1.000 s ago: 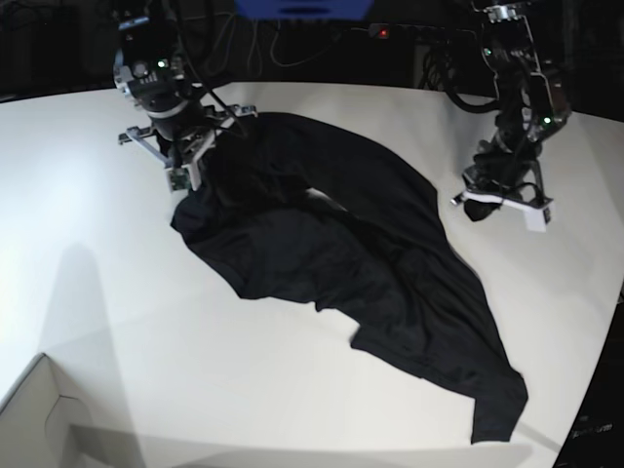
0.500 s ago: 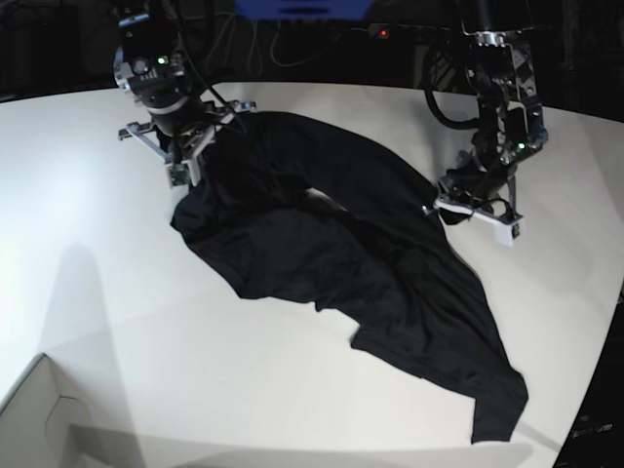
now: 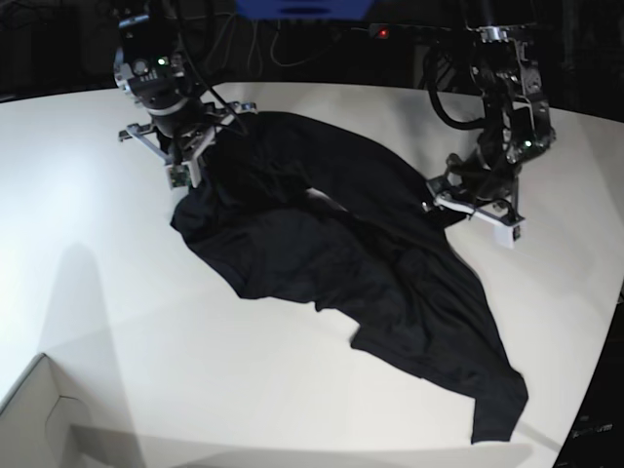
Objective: Layout the t-shirt on the table in an organized manner, then fold the t-shirt properly
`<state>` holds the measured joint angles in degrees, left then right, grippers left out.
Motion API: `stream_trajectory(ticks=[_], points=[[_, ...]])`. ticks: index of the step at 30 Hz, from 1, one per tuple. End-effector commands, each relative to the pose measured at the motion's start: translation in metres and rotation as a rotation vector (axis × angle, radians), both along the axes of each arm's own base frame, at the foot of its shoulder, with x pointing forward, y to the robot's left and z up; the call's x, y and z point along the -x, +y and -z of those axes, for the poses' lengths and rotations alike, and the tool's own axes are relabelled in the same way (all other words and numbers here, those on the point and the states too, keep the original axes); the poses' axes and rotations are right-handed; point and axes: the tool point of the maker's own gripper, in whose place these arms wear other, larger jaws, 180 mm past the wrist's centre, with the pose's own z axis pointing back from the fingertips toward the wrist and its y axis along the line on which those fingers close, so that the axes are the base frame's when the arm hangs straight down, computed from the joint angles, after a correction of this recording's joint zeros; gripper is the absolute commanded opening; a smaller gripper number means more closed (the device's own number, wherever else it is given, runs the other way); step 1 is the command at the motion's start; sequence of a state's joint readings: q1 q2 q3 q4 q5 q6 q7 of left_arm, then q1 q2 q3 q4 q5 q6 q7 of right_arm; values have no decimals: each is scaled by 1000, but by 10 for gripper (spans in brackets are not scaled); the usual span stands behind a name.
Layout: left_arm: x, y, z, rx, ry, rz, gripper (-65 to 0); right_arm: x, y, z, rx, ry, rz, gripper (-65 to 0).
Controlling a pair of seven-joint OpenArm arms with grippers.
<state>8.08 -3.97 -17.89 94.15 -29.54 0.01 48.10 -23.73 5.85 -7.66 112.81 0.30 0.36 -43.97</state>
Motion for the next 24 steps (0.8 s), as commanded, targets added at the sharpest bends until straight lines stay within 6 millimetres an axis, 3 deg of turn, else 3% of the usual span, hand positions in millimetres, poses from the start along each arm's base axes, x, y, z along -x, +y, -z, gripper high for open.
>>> stream_trajectory(ticks=[1,4,9,14,21,24], points=[[-7,1,-11,-9,-41,4,-221,-5,1,-8,-3,-35,-2,-650],[-8,0,-9,-5,-37,5,-137,-5,1,-8,-3,-35,-2,-650],[-13,-2,-10,-1,-42,8,-177,-5,1,-8,-4,-37,-2,-650],[-11,-9,20,22,44,23,-310,-6,1,-9,-5,-38,-1,-650],[-4,-9,40,30,94,17,-630,-5,1,-8,-5,-37,-1,-650],[-3,-6,32,21,69,12,-641,-5,1,-8,-5,-37,-1,-650]])
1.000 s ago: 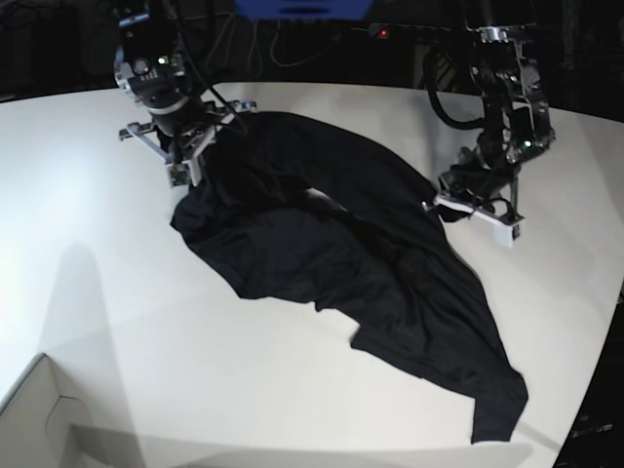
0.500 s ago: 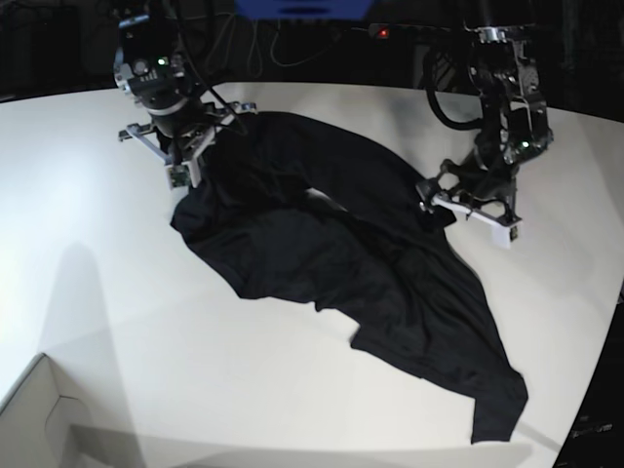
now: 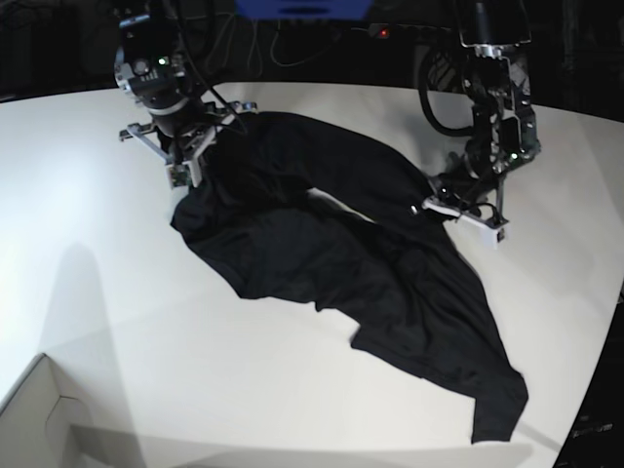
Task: Layout the t-shirt on the table in an organized manner, then fold the t-shirt properly
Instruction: 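Pull the sleeve away from the right gripper, stretching it flat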
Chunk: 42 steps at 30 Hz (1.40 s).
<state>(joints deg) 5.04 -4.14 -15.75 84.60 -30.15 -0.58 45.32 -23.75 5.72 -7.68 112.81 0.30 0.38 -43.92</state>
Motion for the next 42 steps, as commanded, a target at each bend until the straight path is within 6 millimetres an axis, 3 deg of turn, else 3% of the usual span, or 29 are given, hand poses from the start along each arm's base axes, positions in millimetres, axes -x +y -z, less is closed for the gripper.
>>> stream_trajectory(ticks=[1,9,11,15,21,27,31,35,39,42], points=[[4,6,-6,-22,-10,-2,-645,-5,0,-8,-3,-36,-2,-650],[6,67,-108,-156,-266,-123,-647,-6,-1,-9,-1,-40,-1,-650],[13,82,-127,-194,-307,-158,-647,-7,-1,-9,-1,-41,-1,-650],[29,116,-146,-257,-338,-247,-647,-7,0,-10,-2,-43,0,-650],[58,169,-153,-328,-318,-390,-647,-7,2,-10,-4,-44,-4,-650],[71,192,-158,-367,-315,-456,-647,-5,3,-7,-6,-34,-6,-650],[66,192,-164,-385,-324,-423,-647,-3,2,0,-4,-15,-5,-650],[55,183,-153,-384,-297,-355,-647,-2,2,1,-5,-13,-4,-650],[51,170,-121,-345,-222,-300,-647,1,2,6,-5,4,-4,-650],[60,159,-81,-340,-111,-249,-647,8,1,21,1,49,-2,-650]])
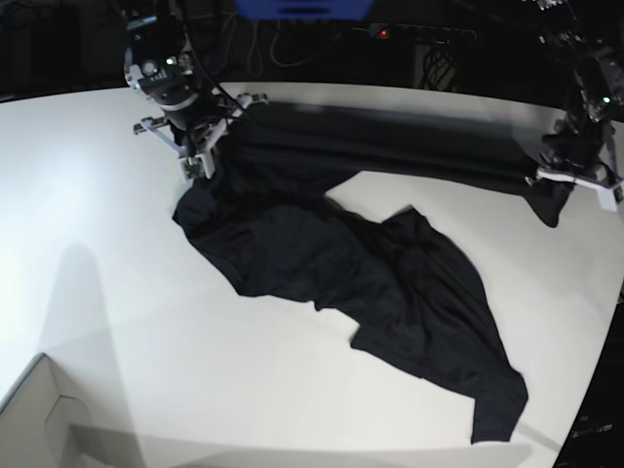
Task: Layout the t-shirt on the table in an organized manner, then fold the t-shirt properly
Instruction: 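Pull the sleeve away from the right gripper, stretching it flat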
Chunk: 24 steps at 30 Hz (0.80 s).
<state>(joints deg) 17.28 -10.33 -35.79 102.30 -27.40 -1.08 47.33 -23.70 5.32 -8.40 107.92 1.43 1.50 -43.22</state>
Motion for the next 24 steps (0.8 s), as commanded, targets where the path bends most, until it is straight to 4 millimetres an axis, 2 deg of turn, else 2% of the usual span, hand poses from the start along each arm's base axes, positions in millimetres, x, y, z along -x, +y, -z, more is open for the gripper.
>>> stream_trajectory(ticks=[1,4,8,14,18,21,24], points=[[-1,5,-1,-37,-2,-2,-647,-1,-9,0,27,-13,21,-650],[-3,-20,18,-61,55,122,-647,4,-11,12,28,-6,25,-650],[2,-47,28,-72,78,259,-648,10,-12,18,29,-4,26,-650],[8,-59,24,-104,81,340,-646,10,-14,18,32,-5,26,-650],[6,-63,12,-133,56,377,-644,10,-13,18,31,-5,27,-650],[7,-64,5,-150,45,391,-583,10,-13,18,30,-5,28,-650],[5,-65,-3,-162,28,393,-462,10,-13,18,30,-5,28,-650]])
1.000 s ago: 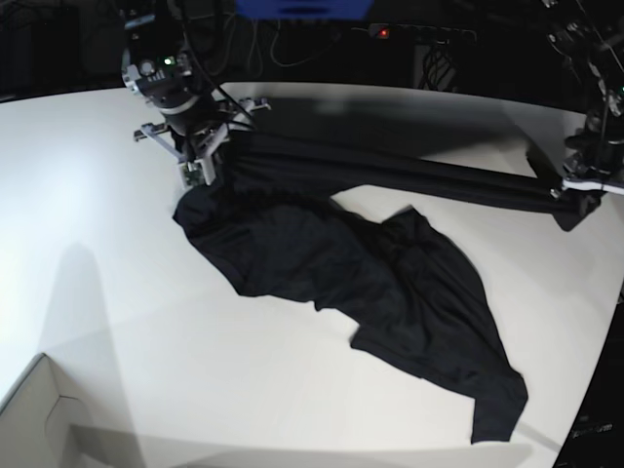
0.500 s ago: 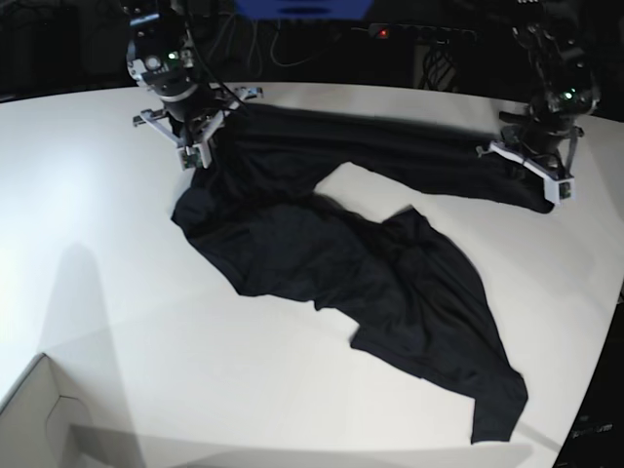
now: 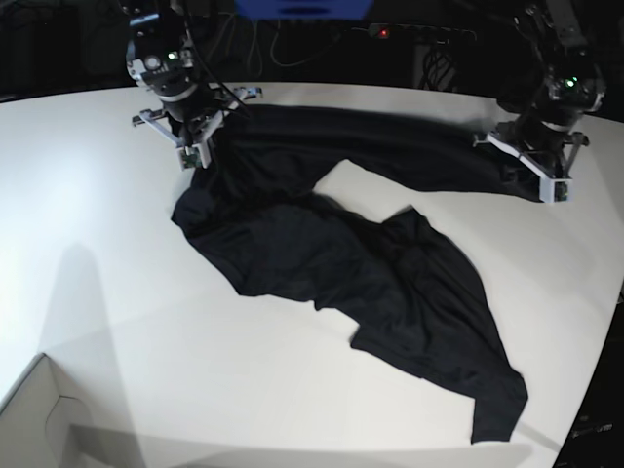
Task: Layout the t-shirt on the table in an organized manner, then fold the t-shirt properly
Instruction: 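Pull the sleeve away from the right gripper, stretching it flat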
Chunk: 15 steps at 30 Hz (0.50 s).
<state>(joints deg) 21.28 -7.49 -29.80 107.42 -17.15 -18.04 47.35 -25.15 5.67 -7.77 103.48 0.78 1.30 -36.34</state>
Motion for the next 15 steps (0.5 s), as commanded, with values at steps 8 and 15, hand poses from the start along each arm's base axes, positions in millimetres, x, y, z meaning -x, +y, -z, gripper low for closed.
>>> stream_trajectory(ticks=[8,15], points=[[7,31,-15,-19,-50,-116,-357,3,-4,1,13,13,18,-650],[28,75,2,-18,-6,-254,-357,4,-3,1,11,15,14,-650]])
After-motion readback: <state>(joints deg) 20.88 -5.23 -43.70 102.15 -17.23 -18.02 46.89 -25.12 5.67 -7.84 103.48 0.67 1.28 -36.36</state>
